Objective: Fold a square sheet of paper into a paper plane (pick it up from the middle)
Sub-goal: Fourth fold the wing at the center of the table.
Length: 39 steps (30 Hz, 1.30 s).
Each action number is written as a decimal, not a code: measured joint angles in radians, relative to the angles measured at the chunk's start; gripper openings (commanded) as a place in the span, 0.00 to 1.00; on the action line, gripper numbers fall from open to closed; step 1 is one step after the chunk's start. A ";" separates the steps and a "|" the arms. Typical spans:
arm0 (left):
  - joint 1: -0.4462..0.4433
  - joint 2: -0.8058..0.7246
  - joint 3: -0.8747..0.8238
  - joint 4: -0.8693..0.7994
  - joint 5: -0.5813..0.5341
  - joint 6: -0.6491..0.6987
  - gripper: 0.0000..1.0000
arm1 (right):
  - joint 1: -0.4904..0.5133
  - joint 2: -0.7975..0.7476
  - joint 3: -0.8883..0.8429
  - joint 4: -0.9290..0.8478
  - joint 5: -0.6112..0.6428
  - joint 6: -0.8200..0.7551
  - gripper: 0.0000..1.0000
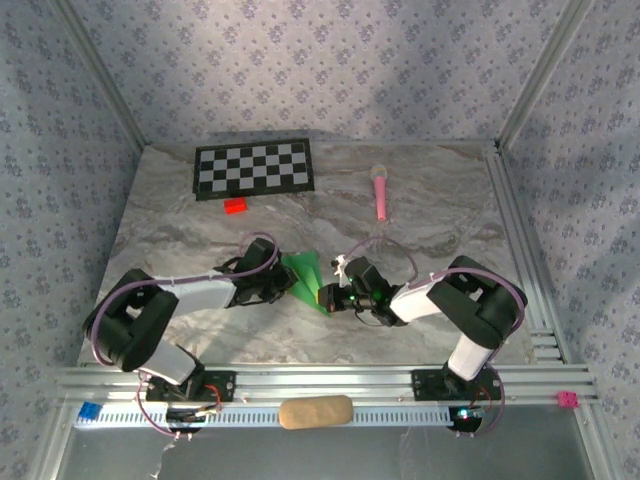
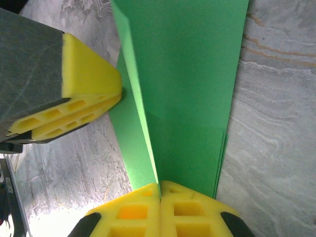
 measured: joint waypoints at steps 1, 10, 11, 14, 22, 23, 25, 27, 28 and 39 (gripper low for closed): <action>0.000 0.005 0.000 0.000 0.000 0.000 0.18 | -0.003 0.000 -0.001 0.002 -0.004 0.004 0.06; 0.000 0.012 -0.011 0.012 -0.001 -0.001 0.17 | -0.019 0.000 -0.018 0.030 -0.030 0.047 0.06; 0.000 0.012 -0.015 0.018 -0.001 -0.002 0.17 | -0.021 0.001 -0.018 0.030 -0.032 0.052 0.06; 0.000 0.012 -0.019 0.025 -0.001 -0.002 0.17 | -0.026 0.003 -0.018 0.034 -0.041 0.064 0.06; 0.000 0.012 -0.019 0.026 -0.002 -0.002 0.16 | -0.042 0.016 -0.026 0.067 -0.072 0.101 0.06; 0.000 0.012 -0.019 0.026 -0.002 -0.002 0.16 | -0.043 0.019 -0.026 0.071 -0.075 0.105 0.06; 0.000 0.012 -0.019 0.026 -0.002 -0.002 0.16 | -0.045 0.023 -0.029 0.082 -0.081 0.113 0.06; 0.000 0.012 -0.019 0.026 -0.005 -0.002 0.16 | -0.047 0.027 -0.033 0.096 -0.083 0.121 0.06; 0.000 0.012 -0.019 0.026 -0.005 -0.002 0.16 | -0.047 0.027 -0.034 0.099 -0.083 0.124 0.06; 0.000 -0.006 -0.019 0.010 -0.011 0.008 0.19 | -0.051 0.033 -0.040 0.119 -0.088 0.142 0.06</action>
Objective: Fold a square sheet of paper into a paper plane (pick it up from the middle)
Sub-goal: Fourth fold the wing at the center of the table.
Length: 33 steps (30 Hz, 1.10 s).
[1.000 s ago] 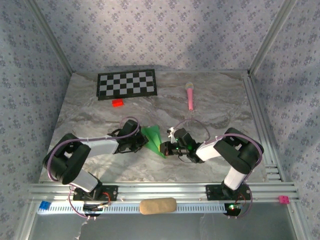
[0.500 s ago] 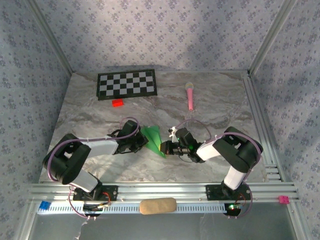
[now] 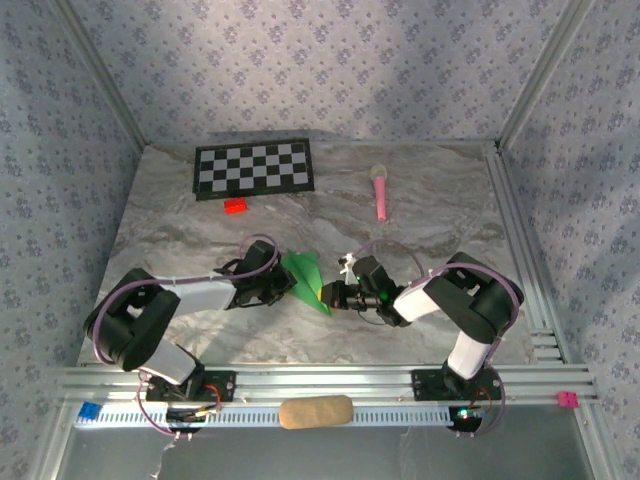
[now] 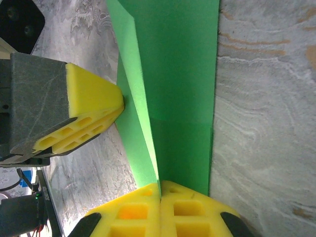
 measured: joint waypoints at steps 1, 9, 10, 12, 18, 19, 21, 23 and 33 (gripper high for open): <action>0.000 -0.007 0.000 -0.009 -0.001 0.007 0.19 | -0.002 0.000 0.000 0.000 -0.002 0.001 0.05; 0.000 -0.029 0.022 -0.038 0.000 0.066 0.19 | -0.010 0.008 0.000 0.009 -0.020 0.015 0.05; 0.000 -0.029 0.026 -0.035 0.004 0.071 0.18 | -0.012 0.009 0.000 0.010 -0.022 0.016 0.05; 0.000 -0.029 0.030 -0.018 0.012 0.082 0.18 | -0.013 0.010 0.000 0.011 -0.024 0.019 0.05; 0.000 -0.022 0.058 0.023 0.061 0.123 0.17 | -0.020 0.016 0.000 0.019 -0.037 0.035 0.05; 0.000 -0.011 0.068 0.037 0.072 0.130 0.17 | -0.022 0.018 0.000 0.021 -0.040 0.041 0.05; 0.000 0.018 0.089 0.059 0.095 0.140 0.16 | -0.025 0.019 0.000 0.023 -0.047 0.045 0.04; 0.000 0.050 0.103 0.084 0.119 0.143 0.15 | -0.026 0.020 0.000 0.023 -0.048 0.047 0.04; 0.000 0.142 0.124 0.121 0.153 0.144 0.14 | -0.033 0.022 0.000 0.023 -0.059 0.053 0.04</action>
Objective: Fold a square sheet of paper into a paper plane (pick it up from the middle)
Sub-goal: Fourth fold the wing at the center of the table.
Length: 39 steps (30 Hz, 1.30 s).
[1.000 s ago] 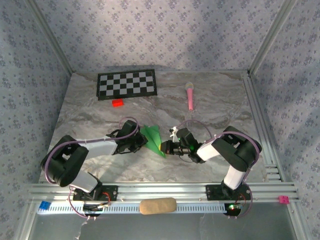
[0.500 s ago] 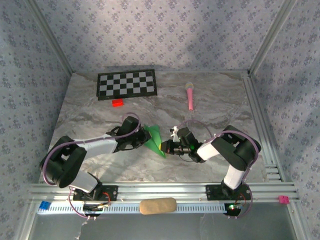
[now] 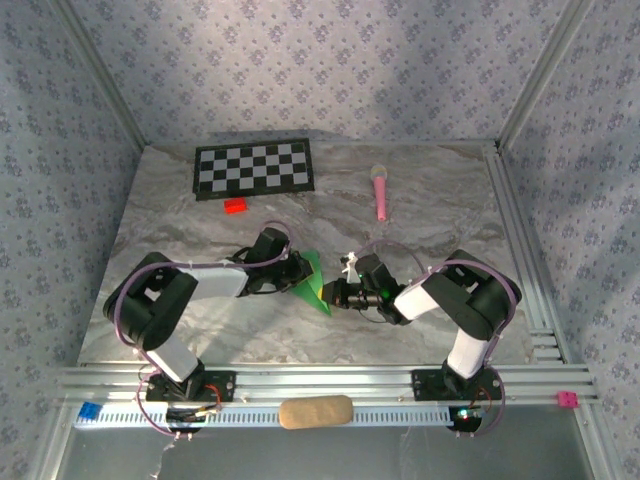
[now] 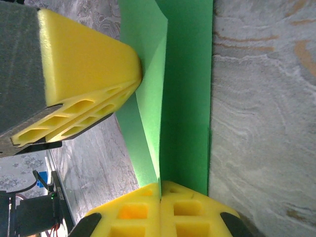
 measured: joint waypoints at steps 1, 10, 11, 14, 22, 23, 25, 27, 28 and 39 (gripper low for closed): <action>0.000 0.000 0.000 0.000 0.000 -0.001 0.14 | 0.000 0.000 0.000 0.000 -0.002 0.000 0.04; 0.005 0.013 0.006 -0.003 -0.016 -0.007 0.15 | -0.009 0.003 0.014 -0.025 -0.022 0.008 0.03; 0.005 0.014 0.007 -0.003 -0.017 -0.007 0.14 | -0.010 0.003 0.017 -0.031 -0.025 0.010 0.03; 0.005 0.017 0.014 -0.005 -0.019 -0.007 0.15 | -0.013 0.004 0.020 -0.039 -0.032 0.014 0.03; 0.007 0.029 0.034 -0.009 -0.019 -0.006 0.15 | -0.018 0.006 0.024 -0.046 -0.041 0.018 0.03; 0.007 0.034 0.039 -0.010 -0.019 -0.006 0.15 | -0.018 0.006 0.024 -0.046 -0.041 0.018 0.04; 0.007 0.047 0.049 -0.010 -0.018 -0.005 0.15 | -0.018 0.006 0.024 -0.046 -0.041 0.019 0.03; 0.007 0.061 0.056 -0.010 -0.018 -0.005 0.15 | -0.019 0.006 0.024 -0.047 -0.041 0.020 0.03; 0.007 0.066 0.056 -0.010 -0.018 -0.005 0.15 | -0.019 0.006 0.024 -0.047 -0.041 0.022 0.03; 0.007 0.089 0.071 -0.016 -0.015 0.002 0.15 | -0.020 0.006 0.028 -0.056 -0.044 0.023 0.04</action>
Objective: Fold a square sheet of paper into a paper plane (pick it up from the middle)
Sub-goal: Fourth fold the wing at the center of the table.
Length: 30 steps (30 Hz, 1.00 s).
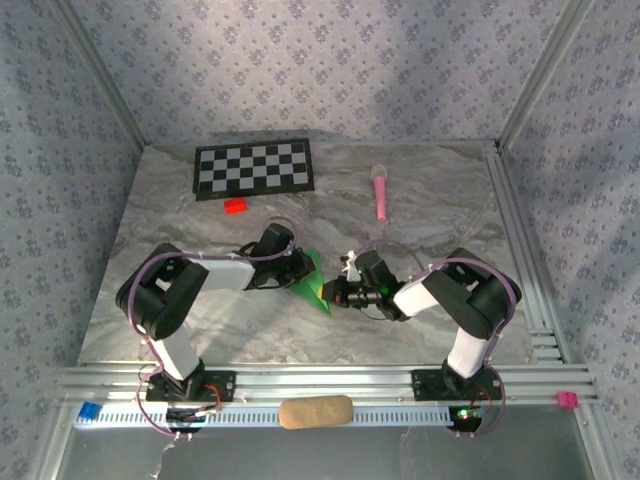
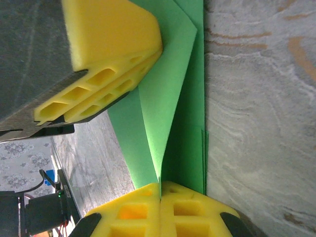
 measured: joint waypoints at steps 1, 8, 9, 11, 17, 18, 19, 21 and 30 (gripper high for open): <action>0.000 0.003 0.000 -0.002 0.000 0.002 0.15 | 0.000 0.000 0.001 -0.002 0.000 0.000 0.04; 0.000 0.008 0.002 -0.003 0.002 0.005 0.15 | -0.003 0.000 0.002 -0.005 -0.004 0.000 0.04; 0.000 0.012 0.005 -0.003 0.004 0.007 0.15 | -0.003 0.000 0.002 -0.005 -0.004 0.000 0.04; 0.000 0.023 0.014 -0.008 0.008 0.011 0.15 | -0.003 0.000 0.002 -0.006 -0.004 0.000 0.05; 0.003 0.037 0.027 -0.014 0.023 0.024 0.14 | -0.005 -0.002 0.008 -0.020 -0.008 0.005 0.09; 0.003 0.037 0.027 -0.014 0.023 0.026 0.14 | -0.005 -0.004 0.009 -0.024 -0.008 0.008 0.11; 0.003 0.037 0.027 -0.014 0.024 0.027 0.14 | -0.005 -0.008 0.011 -0.032 -0.008 0.011 0.13; 0.003 0.039 0.027 -0.014 0.024 0.029 0.13 | -0.004 -0.016 0.015 -0.048 -0.007 0.011 0.15; 0.004 0.042 0.029 -0.013 0.027 0.029 0.13 | 0.003 -0.096 0.019 -0.192 0.029 -0.013 0.21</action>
